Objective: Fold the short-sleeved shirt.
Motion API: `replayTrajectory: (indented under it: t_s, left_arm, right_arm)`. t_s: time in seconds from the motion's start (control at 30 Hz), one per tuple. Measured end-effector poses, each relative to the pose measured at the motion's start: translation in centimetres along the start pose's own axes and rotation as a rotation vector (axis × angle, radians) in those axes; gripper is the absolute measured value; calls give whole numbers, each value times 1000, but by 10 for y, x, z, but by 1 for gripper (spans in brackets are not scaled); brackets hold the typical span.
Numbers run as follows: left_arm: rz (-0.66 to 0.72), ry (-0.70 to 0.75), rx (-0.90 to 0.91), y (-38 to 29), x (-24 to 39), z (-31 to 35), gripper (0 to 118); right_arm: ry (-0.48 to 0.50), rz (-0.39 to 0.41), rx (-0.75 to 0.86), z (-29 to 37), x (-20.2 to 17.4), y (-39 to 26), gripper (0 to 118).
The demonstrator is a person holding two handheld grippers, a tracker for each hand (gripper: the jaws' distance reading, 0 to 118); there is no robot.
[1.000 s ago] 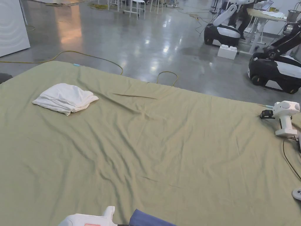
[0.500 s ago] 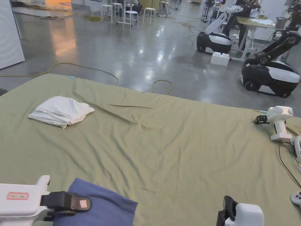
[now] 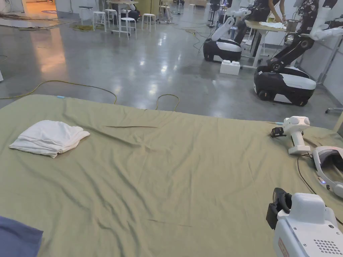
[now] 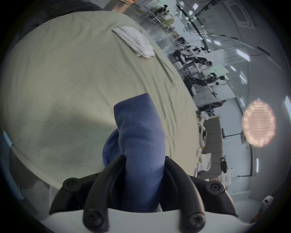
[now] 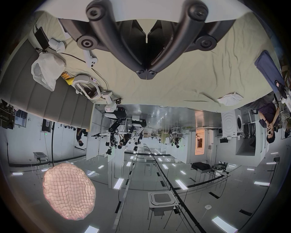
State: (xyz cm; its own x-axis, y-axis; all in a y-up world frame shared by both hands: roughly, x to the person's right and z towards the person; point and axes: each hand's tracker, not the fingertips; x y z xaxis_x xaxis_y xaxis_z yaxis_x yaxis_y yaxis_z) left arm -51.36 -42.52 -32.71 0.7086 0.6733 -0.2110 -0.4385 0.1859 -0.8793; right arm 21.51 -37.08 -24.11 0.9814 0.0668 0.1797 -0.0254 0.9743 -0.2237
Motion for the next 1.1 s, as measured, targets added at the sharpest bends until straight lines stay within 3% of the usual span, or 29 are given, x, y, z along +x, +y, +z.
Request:
replayTrajectory:
  t_s: [0.1, 0.17, 0.23, 0.5, 0.6, 0.93, 1.1]
  left_arm:
    - [27, 53, 5, -4, -7, -6, 31]
    - [62, 70, 23, 9, -26, -4, 43]
    - [81, 102, 57, 10, -26, 3, 62]
    - [-34, 271, 262, 16, -4, 59, 63]
    - [-55, 226, 335, 15, 3, 65, 63]
    - [-301, -6, 337, -62, 91, -25, 63]
    - [-461, -28, 461, -102, 158, -76, 62]
  right_arm:
    - [-4, -15, -21, -3, 0, -5, 0]
    - [-1, -25, -37, -4, -2, -9, 0]
    - [11, -20, -44, -3, -6, -12, 0]
    - [53, 4, -49, 0, -21, -17, 0]
    - [66, 1, -47, 1, -24, -18, 0]
    - [72, -27, -49, 4, -23, -18, 0]
    - [57, -54, -46, 1, -17, -16, 0]
